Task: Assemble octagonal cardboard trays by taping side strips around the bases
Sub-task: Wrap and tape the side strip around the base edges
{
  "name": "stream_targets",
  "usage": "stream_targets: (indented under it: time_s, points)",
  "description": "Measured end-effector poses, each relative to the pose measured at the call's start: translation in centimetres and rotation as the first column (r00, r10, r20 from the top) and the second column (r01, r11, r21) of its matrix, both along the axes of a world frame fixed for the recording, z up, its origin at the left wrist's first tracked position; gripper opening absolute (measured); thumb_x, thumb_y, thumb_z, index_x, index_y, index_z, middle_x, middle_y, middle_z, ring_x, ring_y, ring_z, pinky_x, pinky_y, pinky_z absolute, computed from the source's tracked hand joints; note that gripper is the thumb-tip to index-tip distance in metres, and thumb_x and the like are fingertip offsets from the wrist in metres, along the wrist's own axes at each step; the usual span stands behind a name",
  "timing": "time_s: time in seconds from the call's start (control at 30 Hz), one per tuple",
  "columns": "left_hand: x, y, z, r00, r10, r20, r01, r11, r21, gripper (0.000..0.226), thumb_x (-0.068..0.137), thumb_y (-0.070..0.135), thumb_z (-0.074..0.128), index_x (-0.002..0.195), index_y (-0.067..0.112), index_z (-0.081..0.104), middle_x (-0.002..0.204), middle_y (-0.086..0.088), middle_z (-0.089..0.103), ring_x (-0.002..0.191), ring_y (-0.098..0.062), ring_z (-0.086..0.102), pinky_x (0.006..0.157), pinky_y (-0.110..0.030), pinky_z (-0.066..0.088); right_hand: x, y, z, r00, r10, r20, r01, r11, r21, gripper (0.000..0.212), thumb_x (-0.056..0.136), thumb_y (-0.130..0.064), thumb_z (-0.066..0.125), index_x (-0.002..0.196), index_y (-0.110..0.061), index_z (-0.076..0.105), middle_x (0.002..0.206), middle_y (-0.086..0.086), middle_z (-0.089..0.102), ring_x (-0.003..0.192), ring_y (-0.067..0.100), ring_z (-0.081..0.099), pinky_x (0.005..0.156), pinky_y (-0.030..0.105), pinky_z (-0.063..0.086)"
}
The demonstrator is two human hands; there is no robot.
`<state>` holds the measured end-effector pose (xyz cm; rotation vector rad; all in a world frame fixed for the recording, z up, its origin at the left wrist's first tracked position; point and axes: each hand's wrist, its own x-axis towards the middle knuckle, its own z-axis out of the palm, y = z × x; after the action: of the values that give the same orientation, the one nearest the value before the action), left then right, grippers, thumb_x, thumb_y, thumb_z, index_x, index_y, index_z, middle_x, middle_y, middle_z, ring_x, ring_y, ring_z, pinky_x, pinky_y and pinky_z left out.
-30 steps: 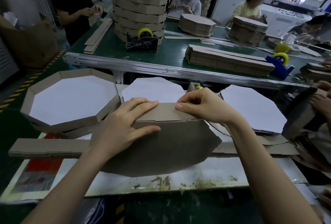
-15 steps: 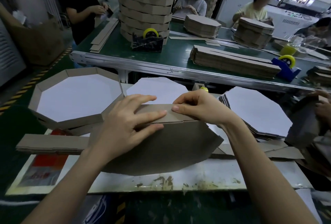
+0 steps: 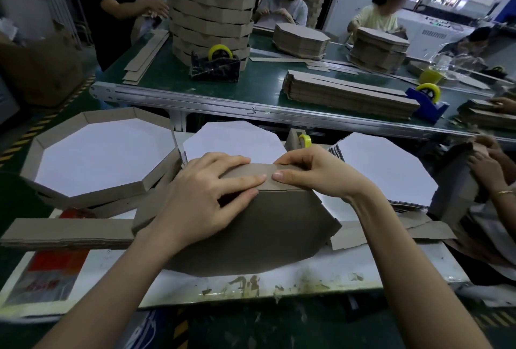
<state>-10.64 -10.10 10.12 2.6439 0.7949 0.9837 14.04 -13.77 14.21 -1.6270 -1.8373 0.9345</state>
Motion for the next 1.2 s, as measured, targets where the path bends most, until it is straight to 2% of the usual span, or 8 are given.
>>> stream_targets:
  time_s: [0.1, 0.17, 0.33, 0.47, 0.6, 0.8, 1.03, 1.2]
  points:
    - [1.0, -0.1, 0.5, 0.999, 0.023, -0.021, -0.025, 0.998, -0.064, 0.037, 0.086, 0.06, 0.05, 0.117, 0.047, 0.066, 0.128, 0.011, 0.062, 0.12, -0.016, 0.051, 0.098, -0.042, 0.043, 1.7, 0.5, -0.8, 0.995, -0.076, -0.07, 0.074, 0.997, -0.032, 0.031, 0.094, -0.046, 0.06, 0.098, -0.02, 0.077, 0.084, -0.007, 0.073, 0.071, 0.001, 0.064, 0.06, 0.012, 0.046]
    - [1.0, 0.2, 0.6, 0.999, 0.019, 0.029, -0.014, 0.989, -0.144, 0.036, 0.084, 0.058, 0.053, 0.115, 0.046, 0.066, 0.127, 0.013, 0.061, 0.119, -0.015, 0.051, 0.098, -0.042, 0.044, 3.3, 2.0, -2.2, 0.923, -0.32, -0.214, 0.319, 0.947, -0.036, 0.027, 0.097, -0.038, 0.06, 0.099, -0.017, 0.077, 0.09, -0.001, 0.071, 0.07, 0.0, 0.063, 0.053, 0.01, 0.045]
    - [0.8, 1.1, 0.2, 0.995, 0.002, 0.096, 0.016, 0.983, -0.183, 0.036, 0.082, 0.058, 0.052, 0.112, 0.044, 0.067, 0.125, 0.017, 0.058, 0.116, -0.015, 0.052, 0.096, -0.045, 0.045, 8.9, 6.6, -7.3, 0.614, -0.767, -0.184, 0.72, 0.64, -0.267, 0.027, 0.099, -0.01, 0.05, 0.118, 0.003, 0.063, 0.087, 0.01, 0.058, 0.075, 0.023, 0.06, 0.06, 0.035, 0.059]
    - [1.2, 2.0, -0.2, 0.995, 0.002, 0.1, 0.02, 0.976, -0.216, 0.034, 0.082, 0.06, 0.051, 0.11, 0.049, 0.066, 0.126, 0.02, 0.057, 0.119, -0.011, 0.05, 0.098, -0.041, 0.045, 12.3, 8.7, -10.9, 0.613, -0.79, 0.005, 0.728, 0.562, -0.392, 0.029, 0.099, -0.01, 0.053, 0.126, 0.001, 0.053, 0.088, 0.006, 0.05, 0.07, 0.023, 0.06, 0.051, 0.038, 0.057]
    - [1.3, 3.3, -0.6, 0.996, 0.005, 0.086, 0.015, 0.973, -0.229, 0.028, 0.084, 0.062, 0.052, 0.11, 0.059, 0.062, 0.128, 0.022, 0.057, 0.121, -0.006, 0.048, 0.097, -0.038, 0.046, 14.5, 11.2, -13.4, 0.612, -0.783, 0.106, 0.734, 0.513, -0.444, 0.029, 0.099, -0.004, 0.053, 0.126, -0.001, 0.046, 0.1, 0.015, 0.052, 0.072, 0.029, 0.059, 0.067, 0.043, 0.061]
    - [1.7, 4.6, -1.0, 0.997, 0.009, 0.075, 0.01, 0.968, -0.251, 0.031, 0.084, 0.063, 0.053, 0.115, 0.062, 0.057, 0.13, 0.025, 0.056, 0.123, -0.007, 0.049, 0.094, -0.036, 0.048, 16.6, 14.5, -16.5, 0.67, -0.729, 0.139, 0.721, 0.595, -0.354, 0.041, 0.099, -0.005, 0.047, 0.139, 0.002, 0.047, 0.138, 0.022, 0.052, 0.125, 0.038, 0.054, 0.076, 0.035, 0.055]
    - [1.8, 5.2, -1.3, 0.995, 0.025, 0.098, 0.0, 0.969, -0.248, 0.032, 0.085, 0.063, 0.054, 0.116, 0.06, 0.059, 0.131, 0.025, 0.056, 0.124, -0.008, 0.049, 0.094, -0.035, 0.048, 18.3, 17.1, -17.8, 0.585, -0.766, 0.265, 0.803, 0.503, -0.32, 0.029, 0.095, -0.011, 0.061, 0.12, 0.002, 0.053, 0.084, 0.012, 0.054, 0.074, 0.024, 0.06, 0.066, 0.037, 0.056]
    - [1.9, 5.3, -1.6, 0.994, 0.04, 0.102, -0.016, 0.973, -0.231, 0.031, 0.085, 0.063, 0.055, 0.115, 0.06, 0.059, 0.129, 0.024, 0.057, 0.122, -0.01, 0.051, 0.093, -0.04, 0.05, 19.6, 16.7, -18.5, 0.387, -0.922, -0.028, 0.825, 0.36, -0.436, 0.021, 0.093, -0.012, 0.06, 0.109, 0.002, 0.06, 0.078, 0.011, 0.06, 0.064, 0.023, 0.06, 0.073, 0.043, 0.06]
